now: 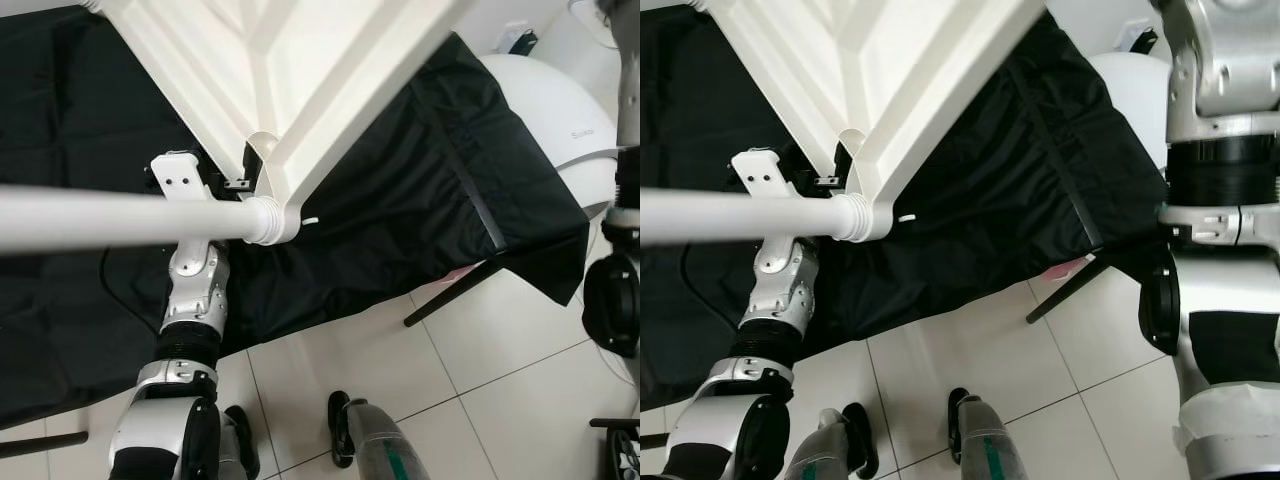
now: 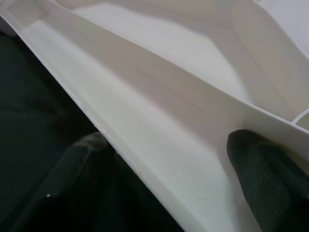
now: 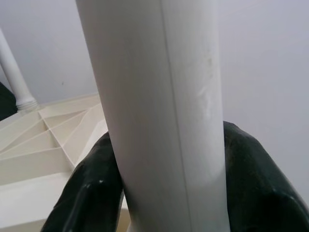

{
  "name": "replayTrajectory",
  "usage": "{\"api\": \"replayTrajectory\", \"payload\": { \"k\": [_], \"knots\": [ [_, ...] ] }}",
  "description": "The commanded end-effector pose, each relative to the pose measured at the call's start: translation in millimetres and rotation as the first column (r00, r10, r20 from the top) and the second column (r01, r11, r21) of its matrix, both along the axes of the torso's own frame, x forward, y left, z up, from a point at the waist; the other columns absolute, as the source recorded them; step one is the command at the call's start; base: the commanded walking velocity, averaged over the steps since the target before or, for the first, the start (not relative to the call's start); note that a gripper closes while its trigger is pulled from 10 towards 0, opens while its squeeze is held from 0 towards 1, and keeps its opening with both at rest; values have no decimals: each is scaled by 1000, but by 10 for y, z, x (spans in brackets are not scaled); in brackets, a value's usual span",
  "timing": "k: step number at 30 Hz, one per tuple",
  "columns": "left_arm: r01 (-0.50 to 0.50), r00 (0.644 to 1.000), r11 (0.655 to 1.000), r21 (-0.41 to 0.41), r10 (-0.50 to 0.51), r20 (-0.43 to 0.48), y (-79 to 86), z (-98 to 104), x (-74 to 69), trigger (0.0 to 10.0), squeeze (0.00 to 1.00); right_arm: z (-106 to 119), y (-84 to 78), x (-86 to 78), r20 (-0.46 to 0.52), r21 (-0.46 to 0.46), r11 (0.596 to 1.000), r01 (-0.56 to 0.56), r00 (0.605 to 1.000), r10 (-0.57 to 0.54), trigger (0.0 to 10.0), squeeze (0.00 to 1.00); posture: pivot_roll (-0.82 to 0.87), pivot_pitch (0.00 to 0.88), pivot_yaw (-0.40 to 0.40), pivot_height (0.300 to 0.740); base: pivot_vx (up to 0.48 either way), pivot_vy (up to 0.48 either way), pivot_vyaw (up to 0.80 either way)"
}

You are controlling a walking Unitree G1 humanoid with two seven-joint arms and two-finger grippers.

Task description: Building children table

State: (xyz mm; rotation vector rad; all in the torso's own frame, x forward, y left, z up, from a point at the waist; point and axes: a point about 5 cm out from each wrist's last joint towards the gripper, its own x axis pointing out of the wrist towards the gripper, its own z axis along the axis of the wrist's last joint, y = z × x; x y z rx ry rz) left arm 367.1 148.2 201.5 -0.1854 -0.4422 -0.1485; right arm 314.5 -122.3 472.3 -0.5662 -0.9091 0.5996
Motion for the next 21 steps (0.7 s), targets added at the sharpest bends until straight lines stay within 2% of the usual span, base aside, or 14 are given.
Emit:
{"api": "replayTrajectory", "payload": {
  "k": [1, 4, 8, 9, 11, 14, 18, 19, 21],
  "knots": [
    [171, 982, 984, 53, -166, -90, -489, -119, 32, 10000, 0, 134, 506, -300, 39, -11, 923, -385, 922, 385, 10000, 0, -256, 210, -131, 740, 0, 0, 0],
    [167, 983, 985, 51, -163, -88, -487, -109, 41, 10000, 0, 144, 532, -299, 36, -21, 919, -394, 918, 394, 10000, 0, -261, 210, -128, 740, 0, 0, 0],
    [171, 982, 984, 50, -166, -94, -515, -123, 64, 10000, 0, 194, 656, -319, 38, -75, 903, -422, 904, 426, 10000, 0, -276, 209, -125, 740, 0, 0, 0],
    [173, 981, 984, 47, -168, -98, -535, -134, 72, 10000, 0, 218, 735, -344, 37, -111, 889, -445, 892, 451, 10000, 0, -280, 208, -126, 740, 0, 0, 0],
    [175, 980, 984, 43, -170, -100, -547, -141, 77, 10000, 0, 233, 784, -361, 36, -135, 878, -459, 883, 467, 10000, 0, -280, 208, -126, 740, 0, 0, 0],
    [158, 982, 987, 28, -154, -105, -555, -129, 103, 10000, 0, 270, 973, -456, 54, -235, 835, -497, 851, 522, 10000, 0, -279, 206, -130, 740, 0, 0, 0],
    [141, 983, 990, 13, -139, -116, -549, -133, 119, 10000, 0, 282, 1067, -522, 69, -300, 808, -508, 832, 550, 10000, 0, -277, 204, -127, 740, 0, 0, 0],
    [132, 984, 991, -2, -131, -124, -544, -136, 131, 10000, 0, 295, 1139, -576, 82, -358, 782, -510, 817, 571, 10000, 0, -277, 204, -127, 740, 0, 0, 0],
    [130, 984, 991, -6, -130, -124, -542, -136, 135, 10000, 0, 299, 1157, -588, 84, -372, 775, -510, 814, 575, 10000, 0, -277, 204, -127, 740, 0, 0, 0]
  ]
}}
